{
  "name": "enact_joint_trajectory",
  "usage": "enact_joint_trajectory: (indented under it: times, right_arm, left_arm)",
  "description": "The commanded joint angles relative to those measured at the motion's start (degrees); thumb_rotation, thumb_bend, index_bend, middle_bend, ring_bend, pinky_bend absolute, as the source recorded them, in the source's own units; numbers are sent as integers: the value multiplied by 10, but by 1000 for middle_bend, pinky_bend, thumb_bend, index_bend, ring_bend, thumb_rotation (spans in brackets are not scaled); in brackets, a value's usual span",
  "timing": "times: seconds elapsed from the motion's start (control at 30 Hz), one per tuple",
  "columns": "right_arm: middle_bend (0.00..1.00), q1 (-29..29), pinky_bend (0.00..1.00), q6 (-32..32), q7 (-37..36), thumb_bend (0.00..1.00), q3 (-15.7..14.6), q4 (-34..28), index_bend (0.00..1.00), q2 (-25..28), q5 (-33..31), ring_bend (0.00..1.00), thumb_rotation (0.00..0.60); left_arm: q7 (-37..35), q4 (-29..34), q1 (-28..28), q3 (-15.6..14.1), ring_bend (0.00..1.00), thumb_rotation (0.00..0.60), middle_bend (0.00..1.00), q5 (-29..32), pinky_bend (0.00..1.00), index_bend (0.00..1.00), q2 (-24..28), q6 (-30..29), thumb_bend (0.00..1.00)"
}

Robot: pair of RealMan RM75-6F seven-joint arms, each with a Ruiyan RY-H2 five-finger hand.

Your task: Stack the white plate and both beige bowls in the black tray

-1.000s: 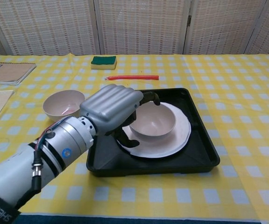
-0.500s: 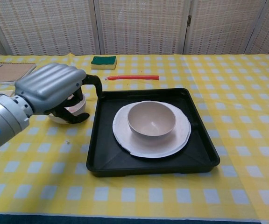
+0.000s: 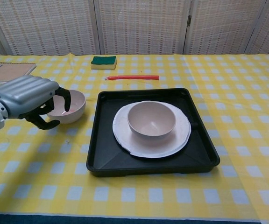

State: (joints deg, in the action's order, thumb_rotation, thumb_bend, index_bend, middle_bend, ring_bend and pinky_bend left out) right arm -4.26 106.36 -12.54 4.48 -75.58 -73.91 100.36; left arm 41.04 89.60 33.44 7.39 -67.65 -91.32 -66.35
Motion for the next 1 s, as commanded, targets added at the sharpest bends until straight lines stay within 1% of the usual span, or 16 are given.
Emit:
enact_joint_trajectory:
  times: [0.03, 0.43, 0.73, 0.87, 1.0]
  right_arm:
    - [0, 0, 0, -1, -1, 162, 1, 0, 0, 1, -2, 0, 600]
    - [0, -2, 0, -6, 2, 160, 4, 3, 0, -1, -9, 0, 600]
    - [0, -3, 0, -12, 9, 160, 7, 5, 0, -4, -16, 0, 600]
    - [0, -3, 0, -12, 12, 161, 9, 4, 0, -5, -19, 0, 600]
    - [0, -2, 0, -11, 14, 161, 10, 4, 0, -5, -20, 0, 600]
  left_arm:
    - [-10, -18, 3, 1, 1000, 600, 1000, -5, 1000, 473, -10, -4, 385]
    - [-41, -75, 10, 2, 1000, 600, 1000, -1, 1000, 498, -24, 11, 385]
    - [-73, -113, 16, 5, 1000, 600, 1000, 11, 1000, 505, -31, 34, 385]
    - [-82, -128, 19, 7, 1000, 600, 1000, 10, 1000, 533, -36, 37, 386]
    - [-92, -147, 20, 6, 1000, 600, 1000, -3, 1000, 597, -48, 27, 406]
